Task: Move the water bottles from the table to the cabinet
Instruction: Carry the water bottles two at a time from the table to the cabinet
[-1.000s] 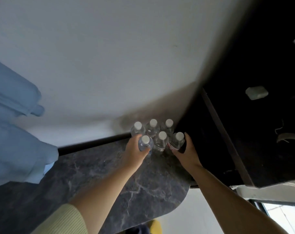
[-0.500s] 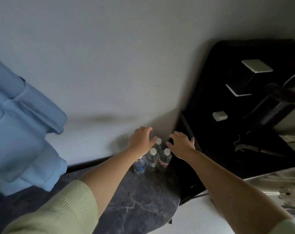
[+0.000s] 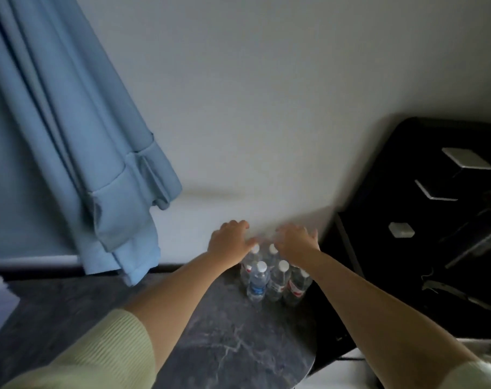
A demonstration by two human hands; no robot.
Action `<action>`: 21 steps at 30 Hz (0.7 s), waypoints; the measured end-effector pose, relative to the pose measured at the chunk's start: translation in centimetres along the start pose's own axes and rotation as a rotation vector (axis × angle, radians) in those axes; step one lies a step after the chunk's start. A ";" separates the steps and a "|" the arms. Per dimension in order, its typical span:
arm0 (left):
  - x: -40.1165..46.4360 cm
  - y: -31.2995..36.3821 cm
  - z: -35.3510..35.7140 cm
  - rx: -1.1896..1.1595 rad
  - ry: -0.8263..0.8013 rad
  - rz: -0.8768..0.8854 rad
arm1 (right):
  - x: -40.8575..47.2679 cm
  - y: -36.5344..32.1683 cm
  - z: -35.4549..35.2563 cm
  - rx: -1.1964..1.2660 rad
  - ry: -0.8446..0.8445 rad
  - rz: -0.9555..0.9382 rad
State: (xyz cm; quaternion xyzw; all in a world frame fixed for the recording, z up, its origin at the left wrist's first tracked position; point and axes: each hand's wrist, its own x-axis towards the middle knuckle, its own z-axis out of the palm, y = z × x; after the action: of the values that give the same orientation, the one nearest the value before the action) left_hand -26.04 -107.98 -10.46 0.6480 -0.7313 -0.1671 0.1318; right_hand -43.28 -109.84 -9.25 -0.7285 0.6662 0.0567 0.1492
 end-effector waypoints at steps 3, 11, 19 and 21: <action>-2.6 -2.8 -2.3 0.023 0.026 -0.077 | -0.3 -3.5 -0.3 -0.043 0.015 -0.109; -16.6 -13.4 -8.6 0.018 0.137 -0.387 | -5.9 -18.8 2.0 -0.080 0.024 -0.402; -38.3 -21.5 -13.3 0.063 0.194 -0.628 | -19.0 -34.0 8.2 -0.129 -0.028 -0.700; -43.7 -23.2 -14.1 0.074 0.222 -0.713 | -22.2 -37.8 9.2 -0.146 -0.046 -0.774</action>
State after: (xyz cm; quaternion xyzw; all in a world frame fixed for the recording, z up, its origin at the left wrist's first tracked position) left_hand 6.15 -68.12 -6.26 0.8805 -0.4464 -0.1046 0.1204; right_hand -7.27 -83.36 -6.40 -0.9330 0.3330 0.0597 0.1223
